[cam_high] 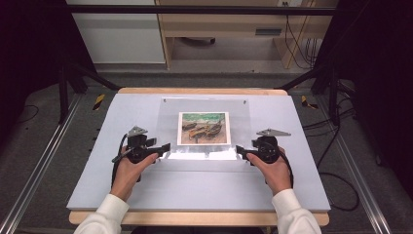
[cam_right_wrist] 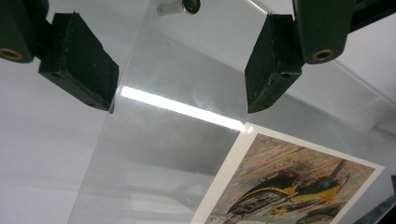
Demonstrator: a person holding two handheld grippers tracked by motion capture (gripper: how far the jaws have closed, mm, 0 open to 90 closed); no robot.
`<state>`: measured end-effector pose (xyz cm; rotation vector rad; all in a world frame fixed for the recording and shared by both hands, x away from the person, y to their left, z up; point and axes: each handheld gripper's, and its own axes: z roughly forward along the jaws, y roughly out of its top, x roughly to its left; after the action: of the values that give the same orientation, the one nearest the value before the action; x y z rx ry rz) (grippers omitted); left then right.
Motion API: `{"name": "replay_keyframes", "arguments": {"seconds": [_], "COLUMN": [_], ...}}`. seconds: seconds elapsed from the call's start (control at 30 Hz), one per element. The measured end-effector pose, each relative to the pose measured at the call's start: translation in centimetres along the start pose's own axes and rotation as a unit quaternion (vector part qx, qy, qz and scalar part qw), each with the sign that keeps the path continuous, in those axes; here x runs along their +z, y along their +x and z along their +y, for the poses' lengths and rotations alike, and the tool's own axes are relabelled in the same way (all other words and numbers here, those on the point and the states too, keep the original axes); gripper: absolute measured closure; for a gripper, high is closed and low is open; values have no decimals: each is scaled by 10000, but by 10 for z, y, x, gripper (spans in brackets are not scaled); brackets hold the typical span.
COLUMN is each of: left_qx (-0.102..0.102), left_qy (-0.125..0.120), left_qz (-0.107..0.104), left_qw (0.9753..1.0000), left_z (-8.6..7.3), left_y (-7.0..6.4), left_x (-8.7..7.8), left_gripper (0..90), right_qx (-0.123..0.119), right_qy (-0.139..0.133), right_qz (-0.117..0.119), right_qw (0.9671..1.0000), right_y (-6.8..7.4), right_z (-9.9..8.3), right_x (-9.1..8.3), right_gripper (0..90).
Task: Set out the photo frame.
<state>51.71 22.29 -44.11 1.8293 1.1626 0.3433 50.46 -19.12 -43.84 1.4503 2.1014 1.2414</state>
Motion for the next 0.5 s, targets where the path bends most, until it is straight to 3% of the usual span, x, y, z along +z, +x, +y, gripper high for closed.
{"name": "replay_keyframes", "arguments": {"seconds": [0.5], "left_qx": [150], "left_qy": [-18], "left_qz": [123], "left_qw": [9998], "left_z": [-3], "left_y": [-8], "left_x": [-9], "left_gripper": [338], "right_qx": [-314], "right_qy": [-102], "right_qz": [-145], "right_qw": [9994], "right_y": [7], "right_z": [-8], "right_x": [-10], "right_gripper": [306]}}
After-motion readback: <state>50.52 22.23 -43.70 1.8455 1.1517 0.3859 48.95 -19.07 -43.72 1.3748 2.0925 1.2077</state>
